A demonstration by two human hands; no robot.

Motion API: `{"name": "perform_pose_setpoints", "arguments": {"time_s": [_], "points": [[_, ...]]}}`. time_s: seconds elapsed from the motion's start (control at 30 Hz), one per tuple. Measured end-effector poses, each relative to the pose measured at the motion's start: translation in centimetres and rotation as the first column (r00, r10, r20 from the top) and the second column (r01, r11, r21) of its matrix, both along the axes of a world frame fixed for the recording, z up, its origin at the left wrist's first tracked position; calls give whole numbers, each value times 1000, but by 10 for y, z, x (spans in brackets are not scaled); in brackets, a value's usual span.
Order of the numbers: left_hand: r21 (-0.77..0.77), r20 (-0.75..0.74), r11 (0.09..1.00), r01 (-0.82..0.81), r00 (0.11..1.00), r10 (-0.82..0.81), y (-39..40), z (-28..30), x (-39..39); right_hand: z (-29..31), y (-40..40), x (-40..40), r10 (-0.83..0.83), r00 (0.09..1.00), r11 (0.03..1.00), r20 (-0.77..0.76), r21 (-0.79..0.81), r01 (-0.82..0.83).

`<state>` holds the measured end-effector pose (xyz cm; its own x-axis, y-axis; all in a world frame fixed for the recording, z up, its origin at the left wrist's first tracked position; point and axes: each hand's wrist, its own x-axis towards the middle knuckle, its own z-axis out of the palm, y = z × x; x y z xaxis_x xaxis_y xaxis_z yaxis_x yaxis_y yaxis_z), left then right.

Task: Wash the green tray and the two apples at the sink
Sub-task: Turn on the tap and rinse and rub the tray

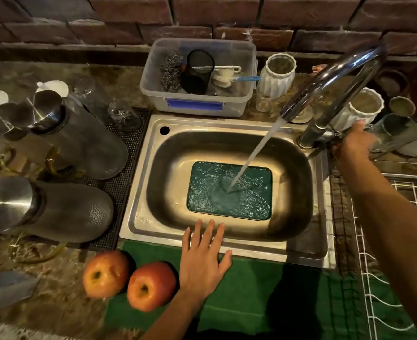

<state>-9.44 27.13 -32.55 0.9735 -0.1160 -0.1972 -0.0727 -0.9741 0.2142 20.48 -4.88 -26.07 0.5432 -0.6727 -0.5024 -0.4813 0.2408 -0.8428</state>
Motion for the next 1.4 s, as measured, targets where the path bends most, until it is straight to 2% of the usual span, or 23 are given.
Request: {"name": "perform_pose_setpoints", "arguments": {"time_s": [0.1,0.23,0.4,0.8,1.0,1.23,1.4], "points": [[-5,-6,1000,1,1000,-1,0,-1,0,0,1,1,-17,1000,999,-20,-38,17],[4,-13,1000,3,1000,-2,0,-2,0,5,4,1,-71,997,997,1,25,71],[0,-11,1000,4,1000,-4,0,-1,0,9,9,-2,-96,995,995,27,30,95],[-10,-44,1000,4,999,-4,0,0,2,3,1,-2,-60,998,998,15,-2,60],[-19,-41,1000,-2,999,1,-1,1,2,0,5,-7,-21,1000,991,-20,-129,19],[-16,-28,1000,-3,1000,3,-1,2,2,5,18,-11,50,997,930,-53,-361,-65],[-14,-22,1000,-3,1000,2,-2,3,3,7,24,-15,58,996,892,-68,-444,-82]]}}
